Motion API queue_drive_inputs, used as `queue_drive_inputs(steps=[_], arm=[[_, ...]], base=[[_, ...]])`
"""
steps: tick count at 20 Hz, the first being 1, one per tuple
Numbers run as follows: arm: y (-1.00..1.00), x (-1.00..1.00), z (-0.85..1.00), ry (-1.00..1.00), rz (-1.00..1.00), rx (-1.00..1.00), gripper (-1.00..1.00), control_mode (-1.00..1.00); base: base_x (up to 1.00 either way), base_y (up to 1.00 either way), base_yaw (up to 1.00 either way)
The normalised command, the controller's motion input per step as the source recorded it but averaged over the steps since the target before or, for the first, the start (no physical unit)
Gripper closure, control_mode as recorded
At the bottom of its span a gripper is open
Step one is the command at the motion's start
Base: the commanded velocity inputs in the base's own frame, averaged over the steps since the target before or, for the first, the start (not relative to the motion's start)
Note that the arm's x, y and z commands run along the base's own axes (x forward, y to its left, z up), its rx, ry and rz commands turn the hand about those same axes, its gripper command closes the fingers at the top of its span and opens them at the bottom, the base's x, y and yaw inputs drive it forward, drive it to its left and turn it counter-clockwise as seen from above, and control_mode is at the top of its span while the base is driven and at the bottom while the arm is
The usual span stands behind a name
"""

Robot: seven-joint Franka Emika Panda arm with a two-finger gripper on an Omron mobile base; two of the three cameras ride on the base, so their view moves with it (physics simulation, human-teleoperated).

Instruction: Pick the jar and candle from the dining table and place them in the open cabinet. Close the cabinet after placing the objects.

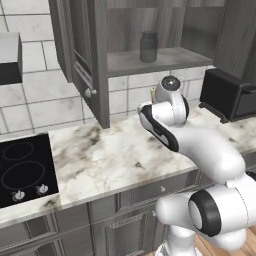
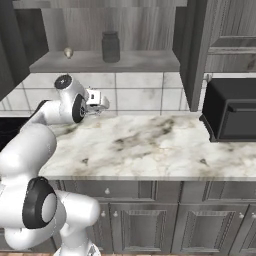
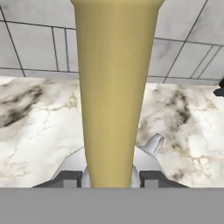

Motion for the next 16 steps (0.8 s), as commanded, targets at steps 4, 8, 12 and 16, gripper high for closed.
queue_drive_inputs(steps=[4, 8, 12, 16], arm=[[0.0, 0.0, 0.85, -0.09, 0.0, 0.05, 1.0, -1.0], [0.0, 0.0, 0.8, -0.11, 0.0, 0.08, 1.0, -1.0], [0.04, 0.0, 0.61, -0.11, 0.0, 0.01, 1.0, -1.0], [0.09, 0.0, 0.46, -0.13, 0.0, 0.0, 1.0, -1.0]], base=[[0.0, 0.0, 0.0], [0.0, 0.0, 0.0], [0.0, 0.0, 0.0], [0.0, 0.0, 0.0]])
